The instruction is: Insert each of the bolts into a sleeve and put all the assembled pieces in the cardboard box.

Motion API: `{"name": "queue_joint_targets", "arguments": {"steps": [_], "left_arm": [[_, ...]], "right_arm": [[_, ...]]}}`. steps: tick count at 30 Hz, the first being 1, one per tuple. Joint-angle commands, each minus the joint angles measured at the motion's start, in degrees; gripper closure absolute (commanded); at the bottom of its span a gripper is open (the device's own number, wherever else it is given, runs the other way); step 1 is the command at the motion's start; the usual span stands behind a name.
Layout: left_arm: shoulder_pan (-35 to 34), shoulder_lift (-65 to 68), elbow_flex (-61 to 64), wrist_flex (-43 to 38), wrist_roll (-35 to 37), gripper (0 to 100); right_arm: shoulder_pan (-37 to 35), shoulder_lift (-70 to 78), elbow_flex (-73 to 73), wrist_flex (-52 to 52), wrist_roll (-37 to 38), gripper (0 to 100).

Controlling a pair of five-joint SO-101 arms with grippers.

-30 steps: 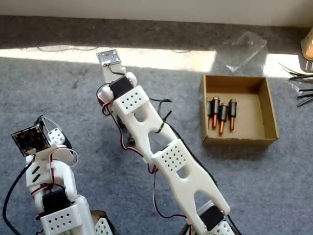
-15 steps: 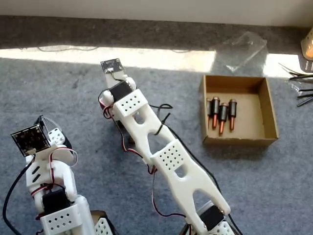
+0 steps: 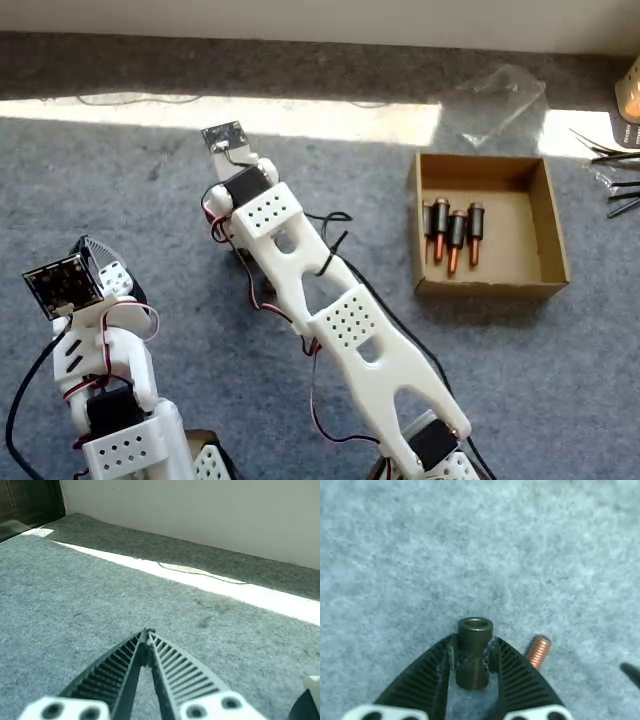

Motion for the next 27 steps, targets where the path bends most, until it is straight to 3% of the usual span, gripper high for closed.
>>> {"name": "queue_joint_targets", "arguments": {"steps": [1,5,12,25,27], "left_arm": [[-0.31,-0.13,1.36,0.18,-0.09,99],[-0.31,-0.04,1.36,0.26,-0.09,99],[-0.22,0.04,1.36,0.26,0.00,99],[-0.22,0.04,1.36,0.26,0.00,99],[-0.22,0.04,1.36,0.26,0.00,99]], "right_arm": [[0.92,-4.62,-7.43,1.98,3.87,99.5],[1.36,-9.01,-14.20,4.53,8.53,99.5],[7.78,-17.45,-8.22,4.62,9.93,99.5],[13.23,-48.04,29.67,4.35,10.11,99.5],[14.11,-50.59,35.03,4.35,12.92,99.5]]}}
